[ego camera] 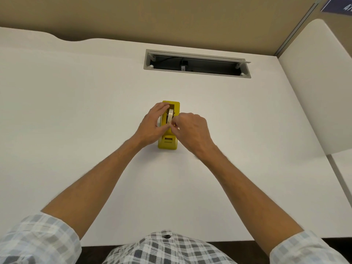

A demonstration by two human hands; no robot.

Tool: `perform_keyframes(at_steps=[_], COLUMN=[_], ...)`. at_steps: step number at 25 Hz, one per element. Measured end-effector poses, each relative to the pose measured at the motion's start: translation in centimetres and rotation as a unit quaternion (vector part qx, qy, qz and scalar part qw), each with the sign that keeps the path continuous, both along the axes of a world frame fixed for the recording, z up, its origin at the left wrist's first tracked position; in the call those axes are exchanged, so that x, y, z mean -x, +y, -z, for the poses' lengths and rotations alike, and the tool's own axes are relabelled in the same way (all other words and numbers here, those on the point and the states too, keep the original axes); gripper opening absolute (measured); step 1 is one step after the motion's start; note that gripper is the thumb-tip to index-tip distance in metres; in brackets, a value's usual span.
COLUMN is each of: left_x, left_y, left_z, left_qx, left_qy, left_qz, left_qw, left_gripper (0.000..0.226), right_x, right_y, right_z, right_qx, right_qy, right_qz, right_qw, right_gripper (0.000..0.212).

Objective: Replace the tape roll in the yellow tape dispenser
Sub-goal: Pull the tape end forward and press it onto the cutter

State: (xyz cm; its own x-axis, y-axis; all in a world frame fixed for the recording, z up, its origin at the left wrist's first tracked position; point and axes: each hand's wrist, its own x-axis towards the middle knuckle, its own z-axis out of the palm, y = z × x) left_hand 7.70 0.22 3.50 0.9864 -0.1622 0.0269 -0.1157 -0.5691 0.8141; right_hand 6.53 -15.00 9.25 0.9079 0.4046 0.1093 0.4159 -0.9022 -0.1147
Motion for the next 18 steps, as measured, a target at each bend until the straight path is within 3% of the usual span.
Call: perform_keyframes(at_steps=[6,18], left_x=[0.3,0.7], left_y=[0.4,0.5], left_z=[0.8,1.4], left_qx=[0.002,0.015], left_qy=[0.013,-0.005], left_qz=[0.004,-0.029], left_qw=[1.0,0.999], left_gripper=[0.061,0.059], right_x=[1.1,3.3], right_y=[0.2,0.3], right_z=[1.3,2.2], right_qx=[-0.006,0.004], right_qy=[-0.051,-0.141], right_qz=[-0.007,-0.059], right_qw=[0.999,0.988], right_gripper=[0.017,0.021])
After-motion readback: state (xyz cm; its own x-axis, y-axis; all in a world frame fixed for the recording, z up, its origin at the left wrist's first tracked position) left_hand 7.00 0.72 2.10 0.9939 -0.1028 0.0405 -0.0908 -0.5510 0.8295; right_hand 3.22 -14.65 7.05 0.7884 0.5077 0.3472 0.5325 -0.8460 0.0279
